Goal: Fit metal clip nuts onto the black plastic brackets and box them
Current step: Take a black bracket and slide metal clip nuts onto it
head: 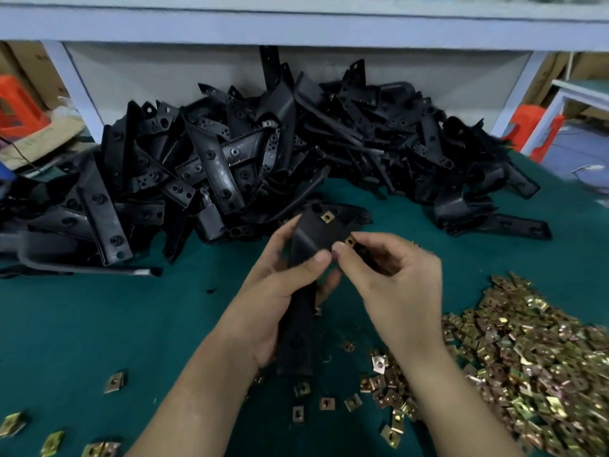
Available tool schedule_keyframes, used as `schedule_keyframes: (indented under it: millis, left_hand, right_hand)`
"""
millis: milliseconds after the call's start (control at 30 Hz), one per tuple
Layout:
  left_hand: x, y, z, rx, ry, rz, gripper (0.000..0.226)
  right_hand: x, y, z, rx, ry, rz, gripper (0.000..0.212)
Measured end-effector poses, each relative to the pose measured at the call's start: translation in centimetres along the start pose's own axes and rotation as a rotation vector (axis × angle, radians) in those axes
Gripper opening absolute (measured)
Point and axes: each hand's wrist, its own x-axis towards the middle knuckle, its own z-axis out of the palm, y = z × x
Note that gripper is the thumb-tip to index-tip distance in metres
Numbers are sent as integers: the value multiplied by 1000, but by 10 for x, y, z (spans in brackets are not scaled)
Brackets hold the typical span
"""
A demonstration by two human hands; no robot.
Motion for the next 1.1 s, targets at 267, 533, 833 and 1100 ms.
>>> schedule_keyframes:
  millis: [267, 533, 833, 1100]
  left_hand:
    - [-14, 5, 44, 23, 190, -219, 30]
    - [-28, -1, 77, 255, 90, -215, 36]
    - [-45, -47, 124, 457, -211, -345, 56]
    - [-77, -116, 193, 511, -467, -428, 57]
  right_hand:
    - [20, -15, -32, 17, 273, 40, 12]
    - [4, -40, -90, -25, 156, 80, 36]
    - [-66, -53, -196, -420, 306, 134, 44]
    - [-161, -67, -301, -553, 446, 374, 33]
